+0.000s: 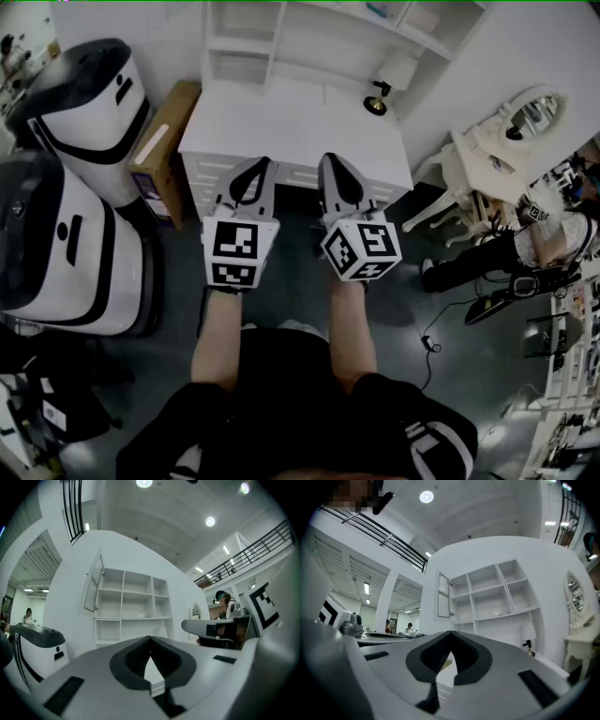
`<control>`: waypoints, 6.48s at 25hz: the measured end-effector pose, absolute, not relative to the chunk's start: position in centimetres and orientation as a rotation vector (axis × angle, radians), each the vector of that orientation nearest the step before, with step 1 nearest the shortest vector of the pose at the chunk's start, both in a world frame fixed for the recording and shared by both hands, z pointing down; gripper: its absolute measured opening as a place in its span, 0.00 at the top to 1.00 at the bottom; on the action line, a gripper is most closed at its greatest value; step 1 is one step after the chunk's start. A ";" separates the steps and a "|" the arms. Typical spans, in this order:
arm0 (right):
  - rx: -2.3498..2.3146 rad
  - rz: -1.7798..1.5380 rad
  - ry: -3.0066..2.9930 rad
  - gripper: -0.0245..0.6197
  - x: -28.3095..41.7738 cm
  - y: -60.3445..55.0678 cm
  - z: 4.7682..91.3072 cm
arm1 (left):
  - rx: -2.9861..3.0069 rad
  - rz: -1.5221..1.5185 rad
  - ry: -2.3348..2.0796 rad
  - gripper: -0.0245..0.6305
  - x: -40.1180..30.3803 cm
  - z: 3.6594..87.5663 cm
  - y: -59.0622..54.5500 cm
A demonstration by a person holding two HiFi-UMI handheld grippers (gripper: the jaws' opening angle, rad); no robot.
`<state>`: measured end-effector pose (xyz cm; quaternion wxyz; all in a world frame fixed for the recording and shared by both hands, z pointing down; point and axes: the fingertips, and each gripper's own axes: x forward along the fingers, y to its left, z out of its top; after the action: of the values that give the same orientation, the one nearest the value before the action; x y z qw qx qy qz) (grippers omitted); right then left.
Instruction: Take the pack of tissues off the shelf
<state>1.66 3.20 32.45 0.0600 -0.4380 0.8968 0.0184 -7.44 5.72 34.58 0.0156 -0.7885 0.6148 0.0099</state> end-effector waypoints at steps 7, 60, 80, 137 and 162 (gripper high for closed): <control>-1.310 0.054 2.744 0.93 1.4 3.4 32.8 | -2.475 0.043 1.902 0.95 -7.3 34.6 6.0; -1.530 -0.182 2.667 0.93 10.5 -28.0 35.9 | -2.661 0.095 1.930 0.95 -4.9 35.4 -25.6; -1.454 -0.295 2.694 0.93 13.8 -33.6 36.5 | -2.621 -0.051 1.871 0.95 0.0 34.3 -31.6; -1.662 0.402 2.748 0.84 3.6 -65.6 19.8 | -2.572 0.225 2.069 0.95 -13.5 34.0 -48.4; -1.413 0.101 2.582 0.87 16.0 -41.7 27.4 | -2.738 0.206 1.809 0.95 -0.5 34.5 -38.6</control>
<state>15.96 -41.68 27.44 0.0982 -0.4773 0.8725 0.0342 -0.47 -38.63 34.52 -0.0734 -0.8305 0.5487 0.0624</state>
